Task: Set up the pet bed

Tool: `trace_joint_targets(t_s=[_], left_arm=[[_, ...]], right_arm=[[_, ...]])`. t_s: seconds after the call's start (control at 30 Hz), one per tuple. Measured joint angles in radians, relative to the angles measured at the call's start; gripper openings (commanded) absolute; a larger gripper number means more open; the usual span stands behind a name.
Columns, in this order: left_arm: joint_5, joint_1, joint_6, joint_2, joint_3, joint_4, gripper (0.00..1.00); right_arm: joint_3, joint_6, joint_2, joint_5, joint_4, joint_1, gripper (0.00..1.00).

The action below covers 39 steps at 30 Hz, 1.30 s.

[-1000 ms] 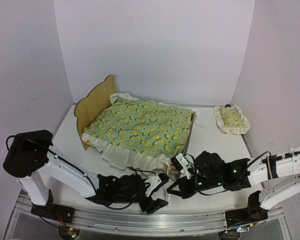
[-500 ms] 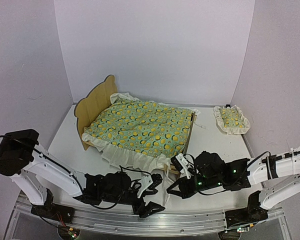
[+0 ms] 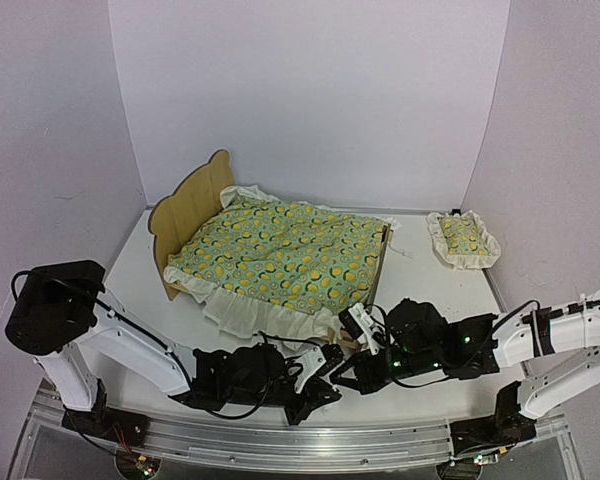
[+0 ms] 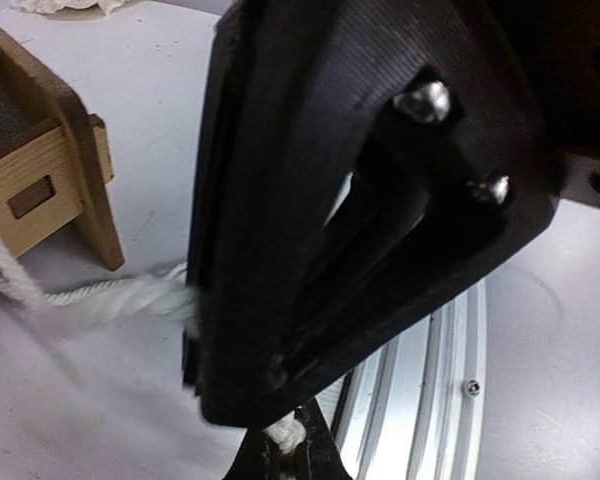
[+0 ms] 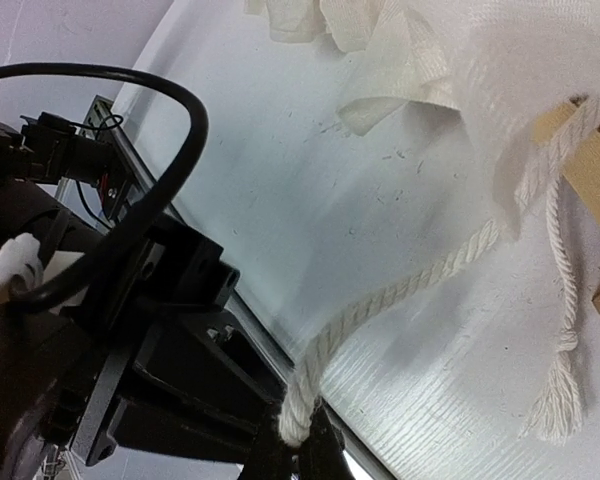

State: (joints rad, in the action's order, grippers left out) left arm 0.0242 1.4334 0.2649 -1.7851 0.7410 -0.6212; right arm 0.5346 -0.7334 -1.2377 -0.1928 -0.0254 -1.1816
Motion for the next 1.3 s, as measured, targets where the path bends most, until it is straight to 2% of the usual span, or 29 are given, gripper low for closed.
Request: trace_joint_targets(t_s=[0.03, 0.13, 0.3, 0.43, 0.53, 0.67, 0.73, 0.8, 0.9, 1.07, 1.3], left_arm=[[-0.014, -0.001, 0.000, 0.005, -0.008, 0.000, 0.00], [-0.058, -0.007, 0.010, 0.032, -0.039, 0.021, 0.00], [-0.114, -0.010, 0.045, 0.057, -0.044, 0.088, 0.00], [-0.135, -0.011, 0.061, 0.058, -0.044, 0.137, 0.00], [-0.145, -0.011, 0.076, 0.059, -0.044, 0.162, 0.00], [-0.159, -0.012, 0.085, 0.064, -0.044, 0.179, 0.00], [-0.160, -0.012, 0.085, 0.072, -0.044, 0.179, 0.00], [-0.164, -0.012, 0.085, 0.079, -0.044, 0.179, 0.00], [-0.171, -0.012, 0.084, 0.086, -0.044, 0.179, 0.00], [-0.178, -0.012, 0.082, 0.086, -0.044, 0.179, 0.00], [-0.185, -0.012, 0.084, 0.087, -0.044, 0.179, 0.00]], right_arm=[[0.000, 0.001, 0.000, 0.004, 0.007, 0.005, 0.39], [-0.004, -0.007, 0.010, 0.028, 0.055, 0.053, 0.48], [-0.020, 0.006, 0.016, 0.131, 0.151, 0.130, 0.58], [-0.010, 0.037, -0.092, 0.206, 0.192, 0.129, 0.60], [0.002, 0.071, -0.172, 0.275, 0.190, 0.122, 0.59], [0.048, 0.079, -0.233, 0.361, 0.191, 0.072, 0.44], [0.056, 0.069, -0.251, 0.409, 0.189, 0.033, 0.39], [0.055, 0.053, -0.259, 0.443, 0.195, -0.006, 0.40], [0.049, 0.021, -0.259, 0.478, 0.198, -0.054, 0.50], [0.028, -0.009, -0.254, 0.517, 0.193, -0.093, 0.50], [-0.024, -0.037, -0.243, 0.568, 0.139, -0.113, 0.26]])
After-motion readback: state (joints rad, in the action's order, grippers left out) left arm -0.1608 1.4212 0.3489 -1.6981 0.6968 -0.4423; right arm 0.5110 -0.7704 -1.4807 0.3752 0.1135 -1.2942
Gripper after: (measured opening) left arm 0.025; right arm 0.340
